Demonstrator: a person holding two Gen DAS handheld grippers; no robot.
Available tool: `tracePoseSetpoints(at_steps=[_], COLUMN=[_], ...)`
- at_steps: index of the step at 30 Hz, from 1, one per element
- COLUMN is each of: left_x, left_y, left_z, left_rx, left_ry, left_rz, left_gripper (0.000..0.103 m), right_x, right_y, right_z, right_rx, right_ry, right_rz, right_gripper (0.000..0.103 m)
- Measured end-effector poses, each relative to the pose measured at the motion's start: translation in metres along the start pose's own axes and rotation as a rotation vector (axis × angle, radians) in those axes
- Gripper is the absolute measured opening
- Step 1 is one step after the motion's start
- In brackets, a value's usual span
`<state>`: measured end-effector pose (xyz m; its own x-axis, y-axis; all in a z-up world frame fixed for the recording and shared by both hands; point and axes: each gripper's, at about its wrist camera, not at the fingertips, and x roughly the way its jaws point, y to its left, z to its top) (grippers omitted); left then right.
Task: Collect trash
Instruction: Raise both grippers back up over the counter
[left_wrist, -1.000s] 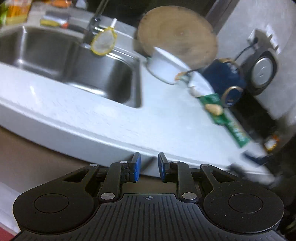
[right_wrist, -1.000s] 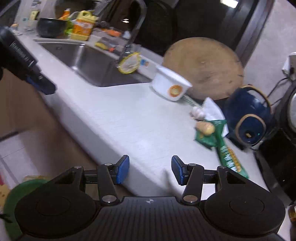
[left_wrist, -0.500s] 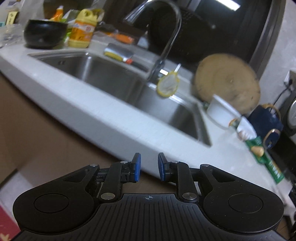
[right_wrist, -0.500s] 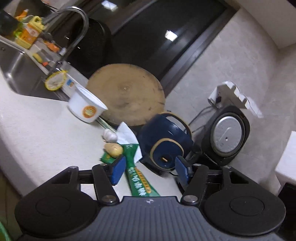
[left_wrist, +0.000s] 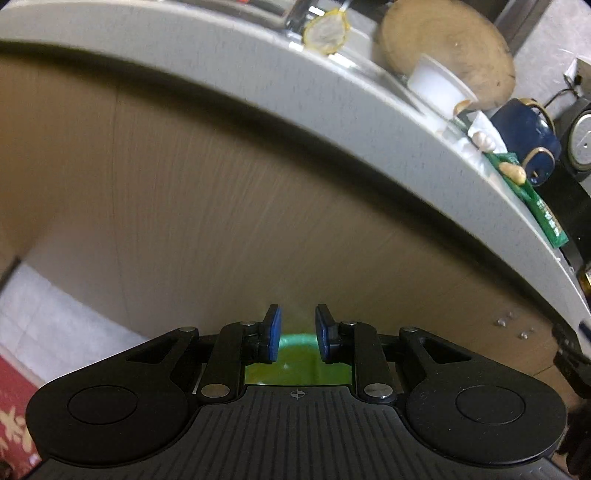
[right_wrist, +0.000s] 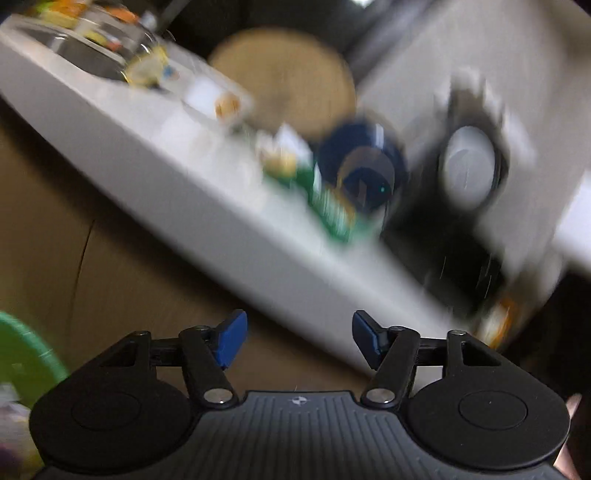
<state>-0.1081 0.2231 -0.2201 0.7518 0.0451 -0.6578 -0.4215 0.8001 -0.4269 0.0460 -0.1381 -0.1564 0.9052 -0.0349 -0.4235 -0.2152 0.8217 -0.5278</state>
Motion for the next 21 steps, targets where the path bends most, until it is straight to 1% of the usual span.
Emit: tracePoseSetpoints(at_steps=[2,3,6,8,10,14,17,21], left_x=[-0.006,-0.01,-0.023,-0.033,-0.041,-0.052,-0.053,-0.047], left_y=[0.003,0.004,0.002,-0.003,-0.011,-0.025,-0.038,-0.062], left_z=[0.011,0.018,0.036,0.048,0.06,0.077,0.091,0.11], left_rx=[0.009,0.014,0.033,0.047,0.059,0.073,0.069,0.065], left_ry=[-0.036,-0.057,-0.12,-0.159,-0.187,-0.212,-0.219,-0.216], left_rz=[-0.003,-0.003,-0.018,-0.039,-0.059,-0.092,-0.117,-0.14], left_gripper=[0.023,0.023,0.023,0.023,0.023,0.023,0.023,0.023], right_x=[0.003,0.004,0.003,0.001,-0.002,-0.002,-0.004,-0.003], right_y=[-0.016,-0.025,-0.05,-0.06,-0.066,-0.074,-0.073,-0.07], right_z=[0.002,0.005,0.02,0.032,0.047,0.077,0.094,0.119], right_rx=[0.102,0.155,0.282,0.331,0.358,0.398,0.393,0.385], right_ry=[0.068,0.086,0.096,0.084,0.068,0.045,0.032,0.034], right_rz=[0.011,0.018,0.06,0.079,0.099,0.152,0.183,0.247], right_gripper=[0.054,0.052,0.05,0.05,0.05,0.05,0.05,0.051])
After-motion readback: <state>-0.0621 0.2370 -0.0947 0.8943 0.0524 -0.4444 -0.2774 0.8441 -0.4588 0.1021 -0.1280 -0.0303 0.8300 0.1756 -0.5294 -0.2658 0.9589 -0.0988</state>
